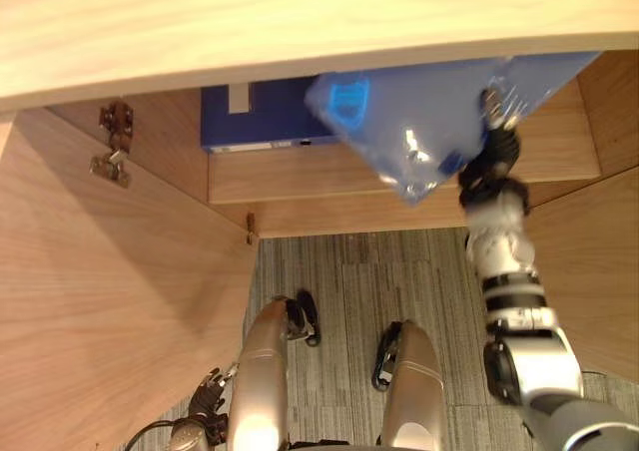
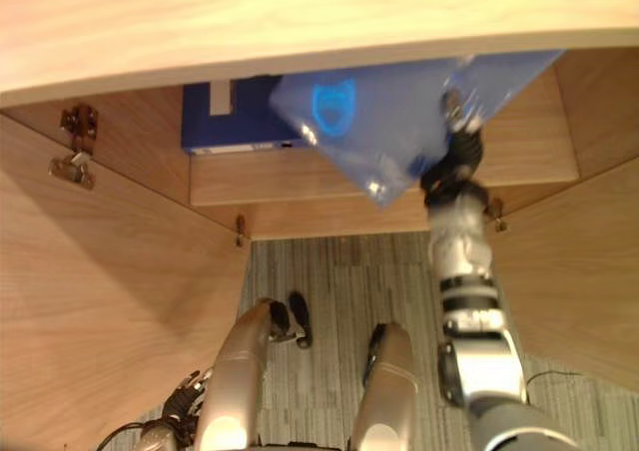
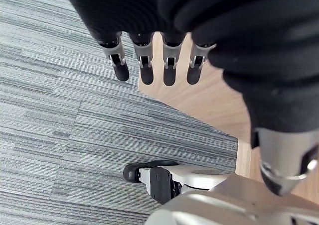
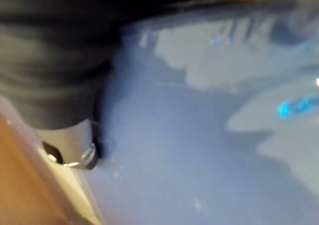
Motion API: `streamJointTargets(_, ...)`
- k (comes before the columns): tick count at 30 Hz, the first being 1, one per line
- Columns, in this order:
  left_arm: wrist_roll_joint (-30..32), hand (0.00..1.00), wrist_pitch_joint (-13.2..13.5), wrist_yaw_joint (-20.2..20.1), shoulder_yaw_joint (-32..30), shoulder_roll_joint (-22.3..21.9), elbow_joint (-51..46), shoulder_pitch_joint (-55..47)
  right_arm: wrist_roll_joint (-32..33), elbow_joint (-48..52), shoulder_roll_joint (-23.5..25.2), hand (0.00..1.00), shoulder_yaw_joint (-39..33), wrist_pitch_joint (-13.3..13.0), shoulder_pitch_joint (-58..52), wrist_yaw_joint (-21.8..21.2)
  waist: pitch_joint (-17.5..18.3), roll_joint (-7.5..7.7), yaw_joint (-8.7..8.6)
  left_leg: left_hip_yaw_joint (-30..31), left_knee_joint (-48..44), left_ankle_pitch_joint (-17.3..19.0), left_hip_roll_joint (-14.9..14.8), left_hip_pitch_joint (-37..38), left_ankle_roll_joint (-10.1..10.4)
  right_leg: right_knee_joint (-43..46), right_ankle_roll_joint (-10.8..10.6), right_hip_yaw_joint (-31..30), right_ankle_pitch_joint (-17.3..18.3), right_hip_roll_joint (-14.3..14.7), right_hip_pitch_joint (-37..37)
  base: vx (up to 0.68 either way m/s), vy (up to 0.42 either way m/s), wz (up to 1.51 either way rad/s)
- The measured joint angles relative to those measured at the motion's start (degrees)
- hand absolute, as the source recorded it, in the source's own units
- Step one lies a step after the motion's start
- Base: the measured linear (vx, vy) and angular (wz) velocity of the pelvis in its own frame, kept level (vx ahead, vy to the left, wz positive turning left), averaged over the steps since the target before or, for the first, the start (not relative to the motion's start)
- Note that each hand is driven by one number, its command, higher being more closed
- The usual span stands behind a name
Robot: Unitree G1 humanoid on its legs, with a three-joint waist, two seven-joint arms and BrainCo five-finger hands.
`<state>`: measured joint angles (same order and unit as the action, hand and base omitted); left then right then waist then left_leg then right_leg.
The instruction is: Walk over to the cabinet, pick up the folder, carry it to the office cabinet, place the folder inside the office cabinet, then close the office cabinet door
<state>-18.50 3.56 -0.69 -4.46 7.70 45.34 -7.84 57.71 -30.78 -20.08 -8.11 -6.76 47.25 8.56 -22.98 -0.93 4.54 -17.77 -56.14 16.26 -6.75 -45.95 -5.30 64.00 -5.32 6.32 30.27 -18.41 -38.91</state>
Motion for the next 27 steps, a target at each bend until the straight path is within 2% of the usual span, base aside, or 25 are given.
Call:
streamJointTargets(3, -0.29, 0.00, -0.34, 0.75, 0.03, -0.33, -1.01, 0.00, 8.43, -1.11, 0.25, 1.00, -2.31, -0.17, 4.19, 1.31, -0.16, -0.23, 0.92, 0.95, -0.40, -0.46, 0.44, -1.77, -0.41, 0.37, 0.01, 1.00, 0.01, -0.46, -0.90, 0.00, 0.026, 0.18)
streamJointTargets(5, -0.76, 0.00, -0.85, 1.64, 0.12, -0.70, -2.19, 0.02, 16.94, -3.73, 0.37, 1.00, -5.92, -2.28, 9.82, 3.50, -0.51, -0.47, 1.69, 1.70, -1.02, -0.56, 0.57, -2.94, -0.47, 0.66, 0.05, 1.73, 0.04, -0.59, -1.24, 0.02, 0.032, 0.16)
streamJointTargets(6, -1.14, 0.00, -0.90, 1.77, 0.18, -0.80, -2.39, 0.02, 18.83, -4.03, 0.62, 1.00, -7.23, -3.33, 11.07, 4.22, -0.56, -0.55, 1.95, 1.89, -1.18, -0.56, 0.65, -3.15, -0.47, 0.83, 0.09, 1.95, 0.08, -0.69, -1.26, 0.02, 0.032, 0.19)
streamJointTargets(8, -2.29, 0.00, -1.59, 2.15, 0.66, -0.82, -3.31, 0.01, 21.75, -6.68, 0.73, 1.00, -10.10, -7.97, 14.97, 7.45, -0.57, -0.57, 2.54, 2.98, -1.84, -0.68, 1.53, -4.85, -0.55, 1.77, 0.25, 3.12, 0.83, -1.66, -1.93, 0.01, 0.017, 0.30)
streamJointTargets(12, -2.79, 0.00, -2.08, 2.96, 1.30, -0.88, -4.44, 0.02, 22.13, -9.16, 0.61, 1.00, -13.59, -8.97, 19.33, 9.97, -1.03, -1.06, 3.01, 4.11, -2.76, -0.99, 2.07, -7.15, -0.32, 3.07, 0.41, 3.99, 1.41, -2.10, -3.33, 0.00, -0.004, 0.19)
streamJointTargets(14, -2.81, 0.00, -2.08, 3.05, 1.97, -0.86, -5.40, 0.02, 22.12, -12.76, -0.99, 1.00, -15.44, -7.44, 23.43, 11.49, -1.79, -1.71, 3.15, 4.91, -2.74, -1.83, 2.79, -9.12, -0.04, 4.08, 0.79, 4.69, 1.63, -2.82, -4.81, -0.02, -0.017, 0.25)
streamJointTargets(19, -4.10, 0.00, -2.07, 3.08, 3.38, -0.89, -6.66, 0.04, 22.32, -18.93, -5.91, 1.00, -13.97, -3.14, 28.96, 12.09, -2.78, -2.97, 4.00, 5.69, -2.70, -3.58, 3.61, -13.42, 0.40, 6.20, 1.29, 5.18, 1.93, -3.64, -9.07, -0.02, -0.037, 0.18)
streamJointTargets(22, -4.83, 0.00, -1.99, 3.52, 3.60, -1.28, -6.65, 0.42, 23.78, -21.55, -7.59, 1.00, -11.92, -2.14, 29.76, 13.22, -2.84, -3.04, 4.38, 6.20, -2.82, -4.79, 3.67, -16.48, 0.32, 7.44, 1.58, 5.38, 2.06, -3.67, -12.25, -0.01, -0.063, 0.12)
streamJointTargets(27, -4.87, 0.00, -2.07, 4.95, 3.33, -2.60, -6.38, 2.02, 23.55, -25.51, -10.18, 1.00, -11.62, -1.30, 29.79, 15.87, -3.85, -4.15, 4.34, 7.13, -2.98, -6.12, 4.23, -19.88, 0.63, 9.11, 2.22, 5.87, 2.39, -4.11, -15.49, -0.01, -0.068, 0.13)
